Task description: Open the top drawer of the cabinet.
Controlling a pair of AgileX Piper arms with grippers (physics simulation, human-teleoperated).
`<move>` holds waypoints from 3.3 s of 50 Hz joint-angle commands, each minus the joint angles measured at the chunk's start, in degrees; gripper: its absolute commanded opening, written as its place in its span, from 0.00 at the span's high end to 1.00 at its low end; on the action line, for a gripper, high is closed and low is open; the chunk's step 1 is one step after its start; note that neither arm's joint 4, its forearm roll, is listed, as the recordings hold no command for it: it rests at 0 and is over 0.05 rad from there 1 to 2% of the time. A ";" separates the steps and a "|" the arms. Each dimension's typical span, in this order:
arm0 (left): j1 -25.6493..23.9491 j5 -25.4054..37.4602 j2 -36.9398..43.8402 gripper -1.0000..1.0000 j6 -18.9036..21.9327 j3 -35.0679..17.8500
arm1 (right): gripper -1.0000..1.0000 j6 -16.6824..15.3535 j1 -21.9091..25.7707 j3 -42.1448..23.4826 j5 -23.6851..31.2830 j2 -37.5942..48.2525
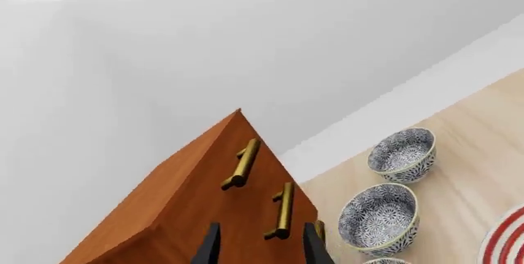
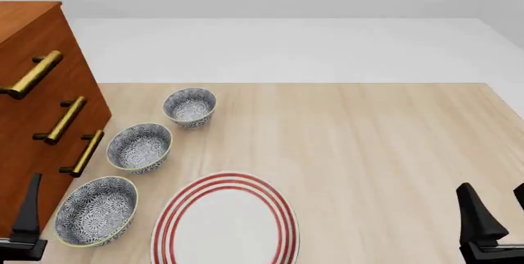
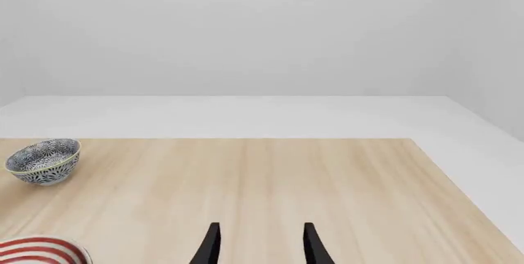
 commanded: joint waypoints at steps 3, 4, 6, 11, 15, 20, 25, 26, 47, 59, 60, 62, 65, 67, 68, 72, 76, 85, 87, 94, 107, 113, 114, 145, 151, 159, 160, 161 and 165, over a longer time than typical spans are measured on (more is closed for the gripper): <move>-1.54 -2.00 0.01 0.00 16.06 0.63 | 0.00 0.00 0.00 0.00 0.00 0.00; -1.63 -2.13 0.03 0.00 16.75 0.81 | 0.00 0.00 0.00 0.00 0.00 0.00; -1.78 -2.94 0.06 0.00 18.78 1.34 | 0.00 0.00 0.00 0.00 0.00 0.00; -1.17 -4.73 1.48 0.00 23.20 1.49 | 0.00 -0.01 0.00 0.00 0.00 0.00; -1.05 -5.49 2.56 0.00 25.07 1.15 | 0.00 0.02 0.00 0.00 0.00 0.01; -1.04 -9.80 5.67 0.00 29.93 2.02 | 0.00 0.01 0.00 0.00 0.00 0.01; -0.53 -10.98 7.72 0.00 31.86 1.05 | 0.00 0.00 0.01 0.00 0.00 0.00; -0.30 -10.57 8.01 0.00 31.75 0.26 | 0.00 -0.01 0.01 0.00 0.00 0.01; 0.25 -17.78 14.92 0.00 38.38 0.94 | 0.00 -0.02 0.00 0.00 0.00 0.01; 1.27 -25.55 21.27 0.00 42.26 2.95 | 0.00 0.00 0.00 0.00 0.00 0.01; 1.31 -24.95 21.07 0.00 41.68 2.53 | 0.00 0.00 0.00 0.00 0.00 0.01; 1.38 -25.07 21.81 0.00 41.63 2.04 | 0.00 0.01 -0.01 0.00 0.00 -0.01; 1.49 -26.44 23.86 0.00 41.93 1.48 | 0.00 0.00 0.00 0.00 0.00 0.00; 1.68 -27.45 25.44 0.00 42.27 1.12 | 0.00 0.01 0.01 0.00 0.00 0.00; 1.88 -27.91 26.18 0.00 42.12 0.83 | 0.00 0.00 0.01 0.00 0.00 0.00; 2.32 -30.34 28.92 0.00 42.52 0.72 | 0.00 0.01 0.01 0.00 0.00 0.00; 2.58 -33.14 31.67 0.00 42.92 1.23 | 0.00 0.00 0.00 0.00 0.00 0.00; 3.38 -37.88 37.30 0.00 43.24 1.28 | 0.00 0.00 -0.01 0.00 0.00 0.01; 3.69 -39.00 38.41 0.00 43.46 1.29 | 0.00 -0.01 -0.01 0.00 0.00 -0.01; 5.34 -42.56 41.76 0.00 44.56 1.44 | 0.00 0.01 -0.01 0.00 0.00 0.00; 7.54 -44.93 45.96 0.00 44.04 -0.59 | 0.00 0.00 -0.01 0.00 0.00 0.00; 7.99 -44.75 46.86 0.00 44.04 -1.68 | 0.00 0.00 -0.01 0.00 0.00 0.01; 8.12 -45.20 47.36 0.00 44.25 -1.84 | 0.00 0.01 0.01 0.00 0.00 -0.01; 8.85 -47.94 55.96 0.00 46.91 -6.96 | 0.00 0.00 0.00 0.00 0.00 0.00; 8.49 -48.37 58.66 0.00 47.58 -8.60 | 0.00 0.01 0.00 0.00 0.00 0.01; 8.15 -48.03 61.31 0.00 47.36 -10.11 | 0.00 0.02 0.00 0.00 0.00 0.02; 8.14 -47.81 61.65 0.00 47.18 -10.33 | 0.00 0.00 0.00 0.00 0.00 -0.02; 8.24 -47.52 61.94 0.00 46.90 -10.63 | 0.00 0.00 0.01 0.00 0.00 -0.01; 8.22 -49.31 64.81 0.00 47.10 -10.65 | 0.00 0.02 -0.01 0.00 0.00 0.01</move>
